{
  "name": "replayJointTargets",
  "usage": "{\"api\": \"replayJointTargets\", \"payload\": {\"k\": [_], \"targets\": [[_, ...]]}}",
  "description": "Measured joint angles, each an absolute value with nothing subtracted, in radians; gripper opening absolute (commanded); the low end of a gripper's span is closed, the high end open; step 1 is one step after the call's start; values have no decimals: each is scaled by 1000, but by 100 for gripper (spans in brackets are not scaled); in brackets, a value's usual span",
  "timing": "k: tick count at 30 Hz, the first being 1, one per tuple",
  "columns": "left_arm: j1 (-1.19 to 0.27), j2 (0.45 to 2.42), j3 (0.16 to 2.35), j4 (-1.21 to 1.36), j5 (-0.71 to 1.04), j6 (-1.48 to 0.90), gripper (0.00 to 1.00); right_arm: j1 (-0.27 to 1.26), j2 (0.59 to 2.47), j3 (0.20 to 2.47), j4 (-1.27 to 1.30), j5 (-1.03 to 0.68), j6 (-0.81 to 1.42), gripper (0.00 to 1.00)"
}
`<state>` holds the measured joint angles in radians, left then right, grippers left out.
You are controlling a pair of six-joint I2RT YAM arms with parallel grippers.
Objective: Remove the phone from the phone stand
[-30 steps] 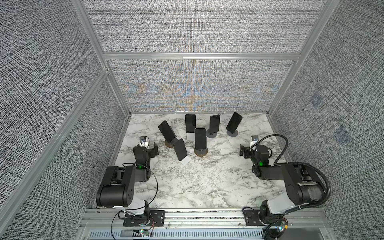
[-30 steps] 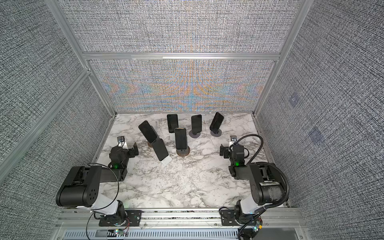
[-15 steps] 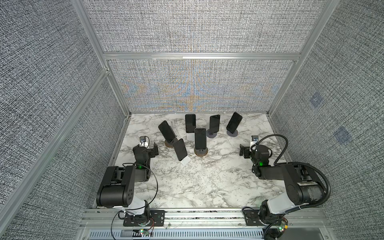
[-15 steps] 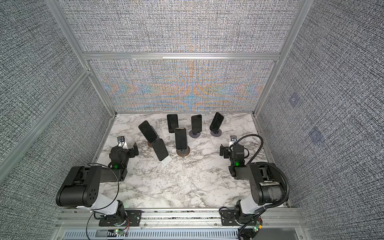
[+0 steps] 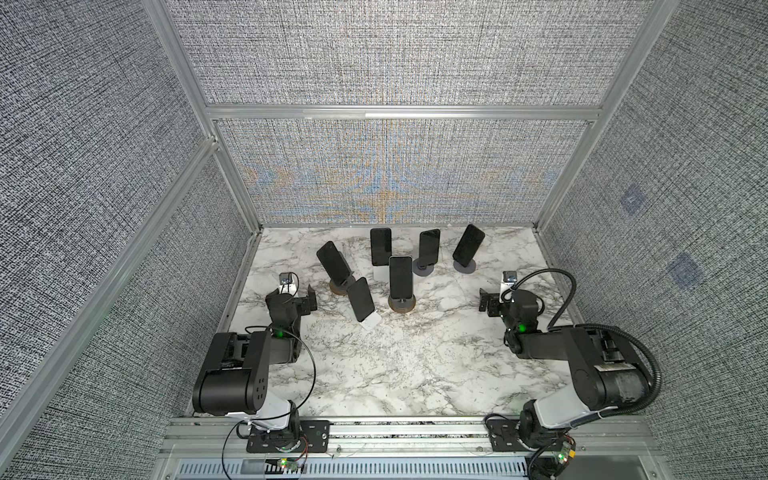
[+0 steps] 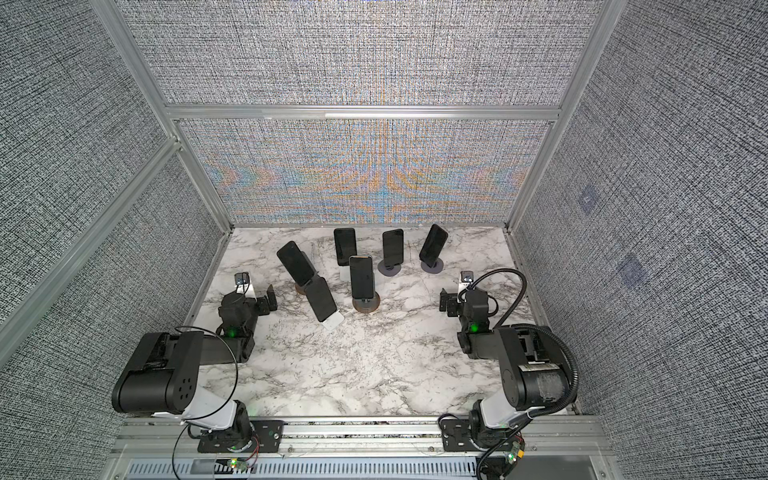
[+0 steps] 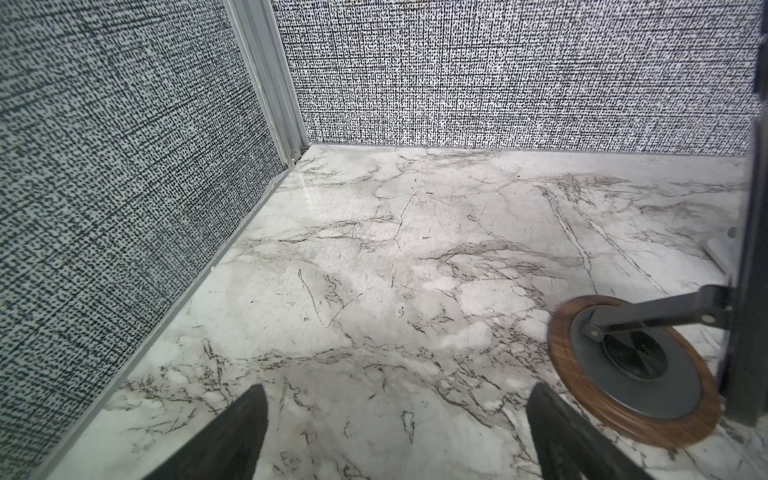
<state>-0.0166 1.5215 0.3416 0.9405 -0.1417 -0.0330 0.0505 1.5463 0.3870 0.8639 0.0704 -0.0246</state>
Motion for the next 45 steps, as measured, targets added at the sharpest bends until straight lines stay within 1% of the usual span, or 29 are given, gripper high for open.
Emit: {"api": "replayJointTargets", "payload": {"k": [2, 6, 9, 12, 16, 20, 23, 25, 28, 31, 37, 39, 42, 45], "targets": [[-17, 1460, 342, 896, -157, -33, 97, 51, 1528, 388, 846, 71, -23, 99], [-17, 1225, 375, 751, -197, -51, 96, 49, 1374, 473, 670, 75, -17, 99], [-17, 1085, 488, 562, -210, -78, 96, 53, 1279, 587, 476, 74, -1, 99], [-17, 1056, 632, 404, -190, -111, 96, 63, 1229, 696, 255, 72, 25, 99], [-17, 1174, 871, 142, -105, -131, 95, 67, 1240, 860, -80, 11, 55, 98], [-17, 1291, 1039, -41, -27, -135, 94, 72, 1288, 1052, -382, -96, 61, 96], [-17, 1382, 1149, -152, 65, -125, 91, 76, 1288, 1108, -541, -168, 58, 95], [-16, 1445, 1213, -205, 140, -107, 86, 80, 1271, 1111, -625, -213, 57, 93], [-14, 1526, 1278, -268, 230, -97, 79, 86, 1247, 1113, -702, -263, 56, 89], [-10, 1586, 1310, -308, 300, -89, 73, 92, 1236, 1117, -749, -300, 57, 89], [-10, 1654, 1327, -342, 427, -79, 66, 100, 1234, 1118, -791, -337, 57, 89], [-10, 1668, 1327, -346, 453, -78, 59, 104, 1234, 1118, -797, -337, 57, 89], [-10, 1683, 1327, -347, 469, -70, 54, 112, 1236, 1118, -803, -336, 57, 89], [-10, 1685, 1321, -345, 474, -65, 45, 120, 1236, 1118, -803, -327, 56, 89]]}}
